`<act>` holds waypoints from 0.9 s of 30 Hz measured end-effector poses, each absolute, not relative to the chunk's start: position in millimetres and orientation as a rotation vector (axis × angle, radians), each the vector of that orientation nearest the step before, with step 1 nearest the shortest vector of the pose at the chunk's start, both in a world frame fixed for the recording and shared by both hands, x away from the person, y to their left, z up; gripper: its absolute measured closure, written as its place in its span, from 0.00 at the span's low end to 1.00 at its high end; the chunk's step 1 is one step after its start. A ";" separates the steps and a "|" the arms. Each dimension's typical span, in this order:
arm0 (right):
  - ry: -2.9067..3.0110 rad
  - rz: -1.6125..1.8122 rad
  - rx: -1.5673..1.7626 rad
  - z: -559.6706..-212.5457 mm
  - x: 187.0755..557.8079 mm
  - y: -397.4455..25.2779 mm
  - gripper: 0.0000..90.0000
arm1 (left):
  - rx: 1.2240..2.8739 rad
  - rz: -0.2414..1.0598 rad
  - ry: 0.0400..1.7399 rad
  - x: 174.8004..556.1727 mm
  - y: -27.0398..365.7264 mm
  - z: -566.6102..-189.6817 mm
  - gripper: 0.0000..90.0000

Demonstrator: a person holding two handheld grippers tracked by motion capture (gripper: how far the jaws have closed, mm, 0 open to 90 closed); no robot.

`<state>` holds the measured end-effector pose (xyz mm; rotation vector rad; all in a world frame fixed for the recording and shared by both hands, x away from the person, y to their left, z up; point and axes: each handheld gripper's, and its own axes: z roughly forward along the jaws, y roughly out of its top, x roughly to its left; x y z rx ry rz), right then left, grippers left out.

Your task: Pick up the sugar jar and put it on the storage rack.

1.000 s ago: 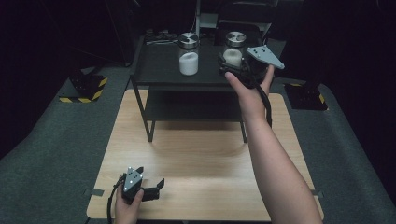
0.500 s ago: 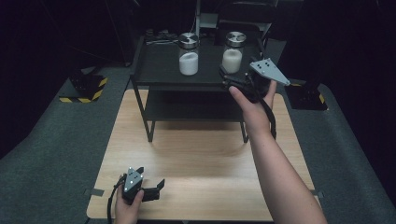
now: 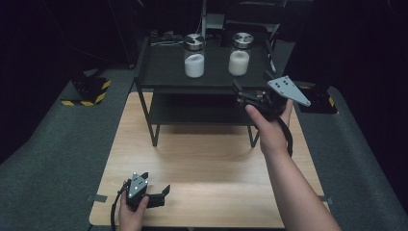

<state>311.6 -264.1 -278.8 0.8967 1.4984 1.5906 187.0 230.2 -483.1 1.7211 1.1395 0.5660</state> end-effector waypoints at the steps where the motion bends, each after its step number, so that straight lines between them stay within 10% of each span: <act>1: 1.498 1.591 0.897 -278.8 311.6 -264.1 0.00 | 1.721 0.566 1.139 187.0 230.2 -483.1 0.01; 27: 1.542 1.606 0.917 -366.0 255.3 -315.4 0.00 | 1.728 0.565 1.139 187.5 228.5 -482.5 0.01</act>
